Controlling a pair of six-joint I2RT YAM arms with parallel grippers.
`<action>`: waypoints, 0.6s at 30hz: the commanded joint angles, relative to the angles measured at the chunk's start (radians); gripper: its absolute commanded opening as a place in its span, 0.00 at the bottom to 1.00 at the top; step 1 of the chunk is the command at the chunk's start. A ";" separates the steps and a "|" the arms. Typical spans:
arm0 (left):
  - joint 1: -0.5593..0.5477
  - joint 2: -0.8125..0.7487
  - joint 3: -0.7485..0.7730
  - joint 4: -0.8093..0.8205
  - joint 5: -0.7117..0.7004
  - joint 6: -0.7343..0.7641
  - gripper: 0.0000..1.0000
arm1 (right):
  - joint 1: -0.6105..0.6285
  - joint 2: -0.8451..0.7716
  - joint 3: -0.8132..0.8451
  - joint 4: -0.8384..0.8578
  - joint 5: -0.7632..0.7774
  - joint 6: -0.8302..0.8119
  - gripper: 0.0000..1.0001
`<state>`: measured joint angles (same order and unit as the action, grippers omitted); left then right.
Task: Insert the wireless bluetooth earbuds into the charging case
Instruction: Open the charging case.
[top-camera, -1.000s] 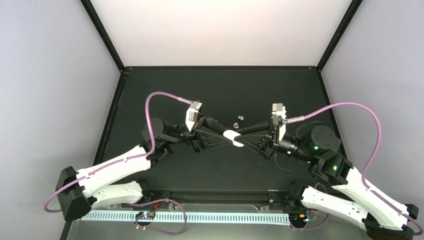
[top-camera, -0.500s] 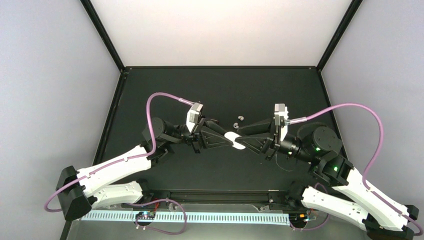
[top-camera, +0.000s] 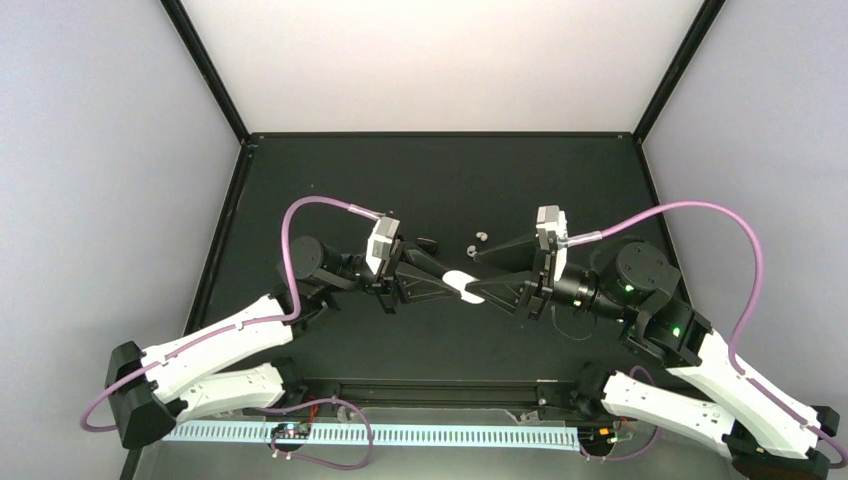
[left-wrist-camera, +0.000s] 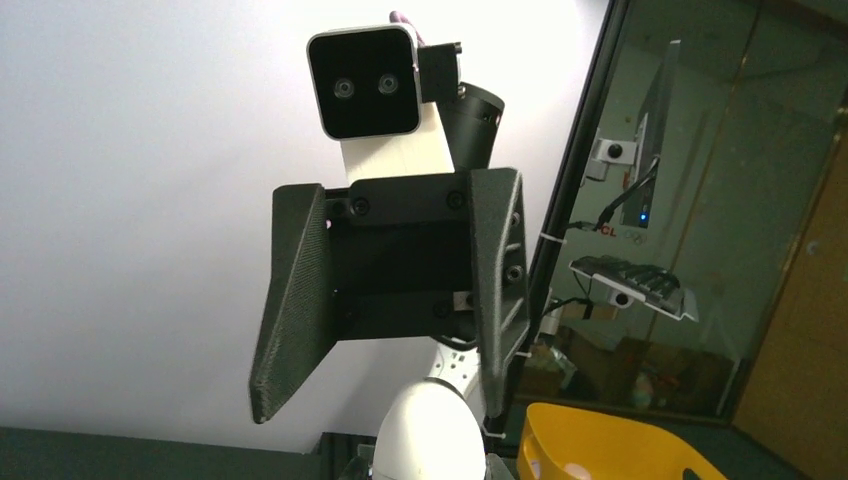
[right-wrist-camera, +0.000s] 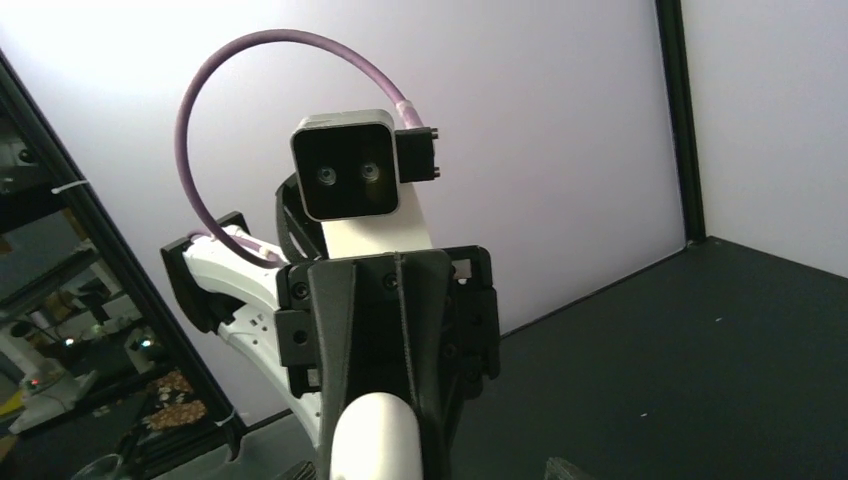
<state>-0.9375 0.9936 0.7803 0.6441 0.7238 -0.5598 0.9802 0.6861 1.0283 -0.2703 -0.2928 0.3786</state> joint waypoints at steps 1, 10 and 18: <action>-0.004 -0.024 0.028 -0.045 0.004 0.064 0.01 | -0.003 0.007 0.013 -0.002 -0.080 -0.006 0.60; -0.004 -0.037 0.025 -0.047 0.009 0.062 0.01 | -0.003 0.042 0.035 -0.065 -0.038 -0.008 0.59; -0.004 -0.070 -0.003 -0.062 0.037 0.107 0.01 | -0.003 0.005 0.021 -0.067 0.089 0.013 0.53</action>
<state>-0.9367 0.9657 0.7792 0.5697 0.7181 -0.4908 0.9810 0.7097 1.0374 -0.3241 -0.3130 0.3809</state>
